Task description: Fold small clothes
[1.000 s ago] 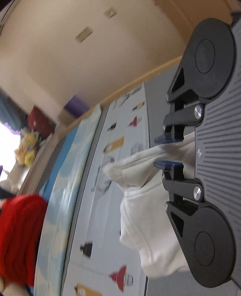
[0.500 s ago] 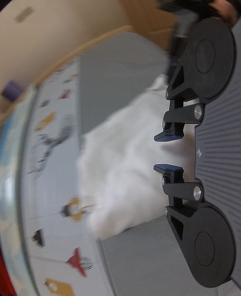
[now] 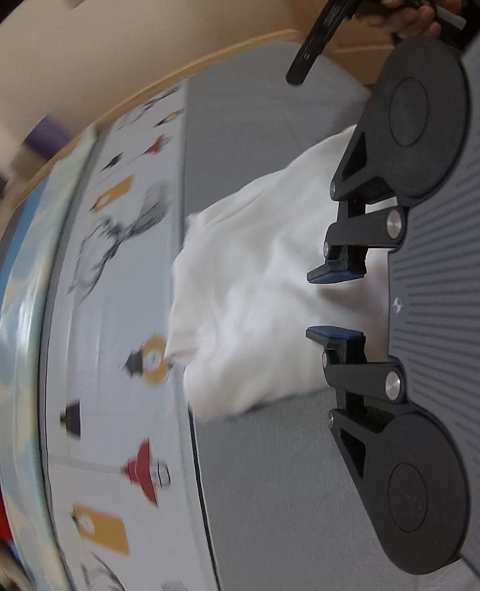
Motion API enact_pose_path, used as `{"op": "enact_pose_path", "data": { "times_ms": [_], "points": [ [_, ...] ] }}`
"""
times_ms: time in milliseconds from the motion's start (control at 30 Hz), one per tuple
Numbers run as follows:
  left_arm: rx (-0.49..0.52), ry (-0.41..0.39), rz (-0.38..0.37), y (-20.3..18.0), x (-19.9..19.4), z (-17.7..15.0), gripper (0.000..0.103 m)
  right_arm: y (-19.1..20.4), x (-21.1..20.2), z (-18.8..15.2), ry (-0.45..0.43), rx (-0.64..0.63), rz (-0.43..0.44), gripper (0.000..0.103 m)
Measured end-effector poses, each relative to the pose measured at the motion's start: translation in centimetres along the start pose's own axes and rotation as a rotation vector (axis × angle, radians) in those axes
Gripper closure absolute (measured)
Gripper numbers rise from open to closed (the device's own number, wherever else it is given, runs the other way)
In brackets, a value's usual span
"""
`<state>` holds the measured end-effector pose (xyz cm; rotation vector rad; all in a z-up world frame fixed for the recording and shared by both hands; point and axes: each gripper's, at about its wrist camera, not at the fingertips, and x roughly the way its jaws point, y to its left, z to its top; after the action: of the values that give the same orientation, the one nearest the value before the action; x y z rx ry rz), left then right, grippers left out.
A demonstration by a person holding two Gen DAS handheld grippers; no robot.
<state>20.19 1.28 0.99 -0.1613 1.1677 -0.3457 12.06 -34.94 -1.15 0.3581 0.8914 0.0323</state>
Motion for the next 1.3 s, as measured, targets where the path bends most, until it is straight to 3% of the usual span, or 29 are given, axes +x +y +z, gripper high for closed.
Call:
{"op": "enact_pose_path", "data": {
  "times_ms": [167, 267, 367, 500, 567, 667, 733, 833, 867, 933, 1033, 1100, 1167, 1300],
  "points": [
    [-0.054, -0.018, 0.012, 1.5, -0.6, 0.4, 0.076, 3.9, 1.7, 4.0, 0.04, -0.194, 0.235, 0.085],
    [-0.096, -0.021, 0.028, 2.5, -1.2, 0.4, 0.076, 5.4, 4.5, 5.7, 0.049, -0.237, 0.281, 0.079],
    [-0.14, -0.026, 0.044, 3.2, -1.3, 0.7, 0.076, 5.8, 8.4, 5.9, 0.085, -0.192, 0.302, 0.077],
    [-0.198, -0.03, 0.051, 4.5, -1.4, 1.1, 0.076, 6.4, 14.1, 5.2, 0.201, -0.152, 0.275, 0.075],
    [-0.209, -0.026, 0.048, 4.8, -1.1, 1.4, 0.076, 7.1, 15.9, 5.3, 0.215, -0.158, 0.287, 0.075],
    [-0.223, -0.017, 0.046, 5.0, -0.4, 1.9, 0.076, 7.7, 18.1, 4.5, 0.238, -0.251, 0.154, 0.083],
    [-0.237, -0.01, 0.033, 5.1, 0.4, 2.2, 0.076, 7.7, 18.4, 4.4, 0.244, -0.247, 0.151, 0.084],
    [-0.296, 0.001, -0.021, 5.4, 1.6, 2.8, 0.061, 7.3, 17.9, 4.9, 0.239, -0.227, 0.176, 0.084],
    [-0.311, -0.002, -0.039, 5.5, 2.0, 2.9, 0.051, 6.9, 17.9, 5.2, 0.237, -0.202, 0.184, 0.084],
    [-0.329, 0.013, -0.044, 5.4, 2.9, 3.2, 0.048, 6.0, 17.3, 5.8, 0.204, -0.156, 0.173, 0.082],
    [-0.309, 0.045, -0.013, 5.2, 4.6, 3.7, 0.05, 4.7, 16.5, 6.3, 0.179, -0.124, 0.151, 0.069],
    [-0.319, 0.073, -0.01, 5.6, 5.9, 3.9, 0.055, 3.8, 17.0, 6.3, 0.224, -0.094, 0.18, 0.053],
    [-0.318, 0.075, -0.008, 5.6, 6.7, 4.3, 0.061, 3.2, 17.7, 5.7, 0.299, -0.085, 0.221, 0.052],
    [-0.289, 0.063, 0.001, 5.5, 7.5, 5.1, 0.087, 2.7, 18.3, 5.3, 0.341, -0.087, 0.225, 0.053]
  ]
}}
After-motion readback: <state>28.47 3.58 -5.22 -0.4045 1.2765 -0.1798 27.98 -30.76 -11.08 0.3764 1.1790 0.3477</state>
